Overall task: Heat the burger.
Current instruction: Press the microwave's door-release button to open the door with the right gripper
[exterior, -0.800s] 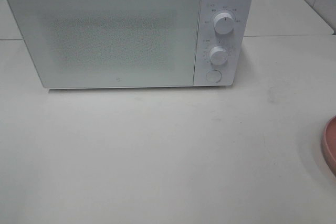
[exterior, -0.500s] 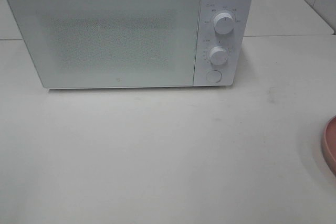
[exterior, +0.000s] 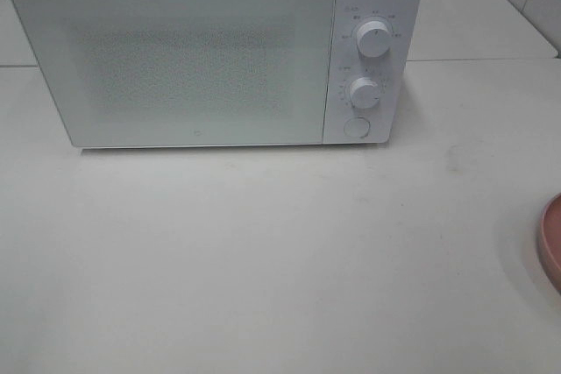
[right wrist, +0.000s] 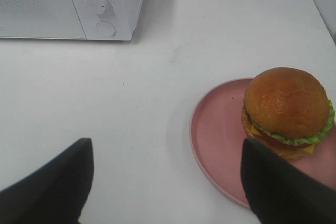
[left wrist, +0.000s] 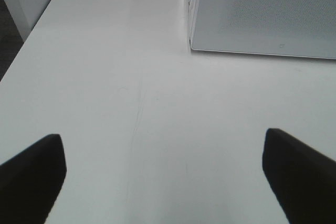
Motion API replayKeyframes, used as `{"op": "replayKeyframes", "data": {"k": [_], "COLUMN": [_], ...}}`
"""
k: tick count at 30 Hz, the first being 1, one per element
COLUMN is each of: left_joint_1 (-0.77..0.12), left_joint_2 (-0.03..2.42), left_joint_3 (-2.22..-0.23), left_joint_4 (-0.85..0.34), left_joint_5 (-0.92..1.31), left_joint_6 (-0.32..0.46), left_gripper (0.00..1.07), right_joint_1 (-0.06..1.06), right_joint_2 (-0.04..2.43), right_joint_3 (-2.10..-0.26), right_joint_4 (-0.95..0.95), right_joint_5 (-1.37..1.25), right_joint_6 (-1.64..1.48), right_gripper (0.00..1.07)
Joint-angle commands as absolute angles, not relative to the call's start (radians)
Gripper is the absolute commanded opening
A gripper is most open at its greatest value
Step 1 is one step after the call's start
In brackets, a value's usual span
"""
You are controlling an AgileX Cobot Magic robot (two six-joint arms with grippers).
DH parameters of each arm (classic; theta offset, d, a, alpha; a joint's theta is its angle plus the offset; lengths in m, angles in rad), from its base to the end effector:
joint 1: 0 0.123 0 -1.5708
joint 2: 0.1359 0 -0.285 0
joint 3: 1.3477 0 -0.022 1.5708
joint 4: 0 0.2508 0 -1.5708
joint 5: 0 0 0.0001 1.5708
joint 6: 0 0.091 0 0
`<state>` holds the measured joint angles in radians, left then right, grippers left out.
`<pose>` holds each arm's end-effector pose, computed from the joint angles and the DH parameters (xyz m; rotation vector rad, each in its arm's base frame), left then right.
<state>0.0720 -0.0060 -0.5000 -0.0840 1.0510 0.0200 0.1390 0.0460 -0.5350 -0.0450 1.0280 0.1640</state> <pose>-0.0050 -0.0070 0.2783 -0.0490 2.0254 -0.0422 0.0003 -0.0035 0.2899 0.0262 2.0244 0.1382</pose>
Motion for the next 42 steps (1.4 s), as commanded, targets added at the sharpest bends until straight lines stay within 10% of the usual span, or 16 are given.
{"op": "replayKeyframes", "data": {"k": [1, 42], "left_joint_1": [0.067, 0.067], "left_joint_2": [-0.029, -0.029], "left_joint_3": [-0.498, -0.498], "left_joint_4": [-0.092, -0.092], "left_joint_5": [1.036, 1.036], "left_joint_6": [0.022, 0.022], "left_gripper": [0.93, 0.93], "right_joint_1": [0.133, 0.133], "right_joint_2": [0.104, 0.692], "right_joint_3": [-0.542, -0.542], "right_joint_4": [-0.043, -0.044], "right_joint_5": [0.979, 0.398], "right_joint_6": [0.168, 0.168], "right_gripper": [0.75, 0.75]}}
